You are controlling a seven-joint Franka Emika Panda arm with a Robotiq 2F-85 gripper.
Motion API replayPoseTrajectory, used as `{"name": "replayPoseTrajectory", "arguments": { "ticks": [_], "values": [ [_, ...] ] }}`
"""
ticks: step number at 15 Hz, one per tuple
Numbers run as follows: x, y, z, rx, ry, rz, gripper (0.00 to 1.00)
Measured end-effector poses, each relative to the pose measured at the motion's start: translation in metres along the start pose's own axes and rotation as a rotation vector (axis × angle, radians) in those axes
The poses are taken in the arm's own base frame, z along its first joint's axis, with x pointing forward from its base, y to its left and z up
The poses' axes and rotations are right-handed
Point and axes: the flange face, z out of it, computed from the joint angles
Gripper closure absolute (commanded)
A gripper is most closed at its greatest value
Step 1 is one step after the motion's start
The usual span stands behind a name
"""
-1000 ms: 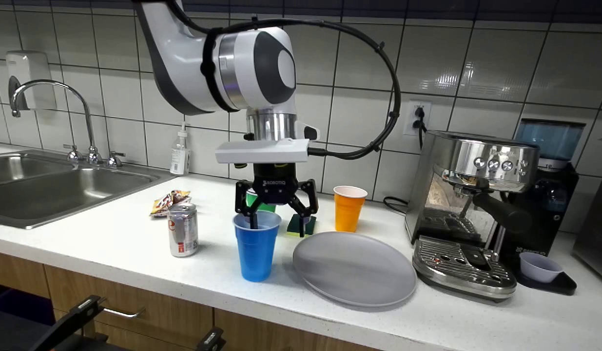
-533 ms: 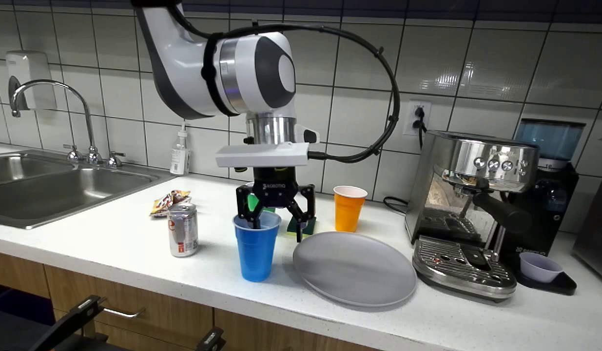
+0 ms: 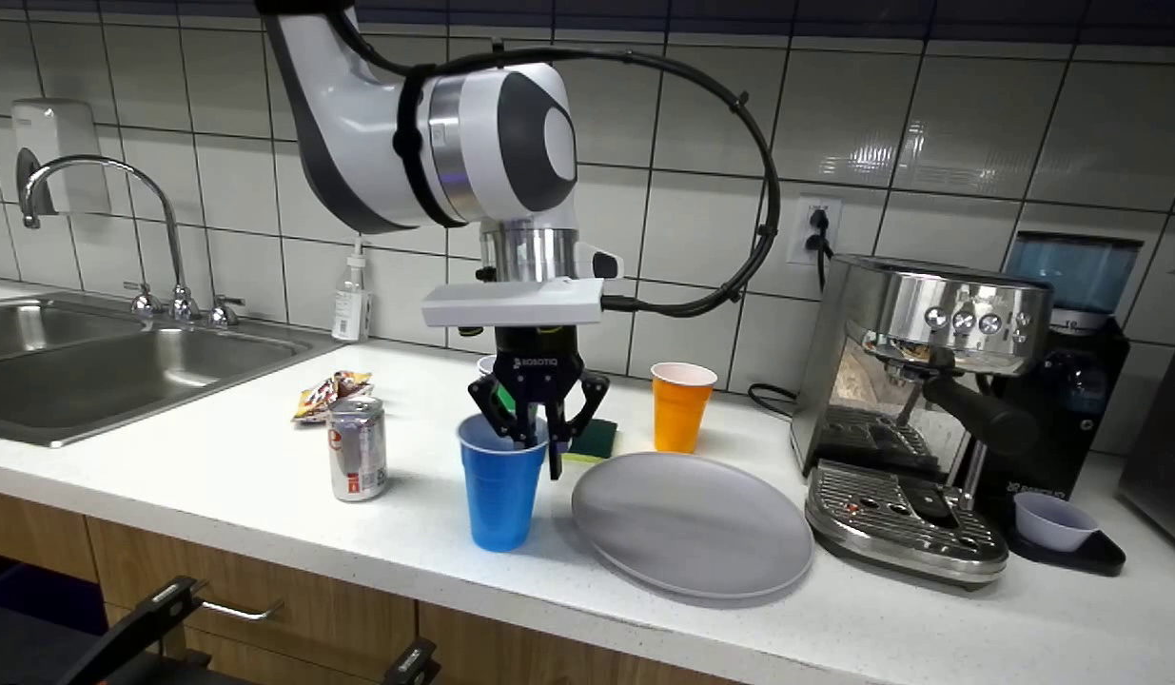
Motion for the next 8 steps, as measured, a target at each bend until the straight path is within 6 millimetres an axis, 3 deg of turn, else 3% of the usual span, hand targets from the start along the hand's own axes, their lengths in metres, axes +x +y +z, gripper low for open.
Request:
{"name": "replayPoseTrajectory", "arguments": {
  "ticks": [8],
  "values": [
    [0.0009, 0.0, -0.0007, -0.001, 0.008, 0.0, 0.99]
  ]
}}
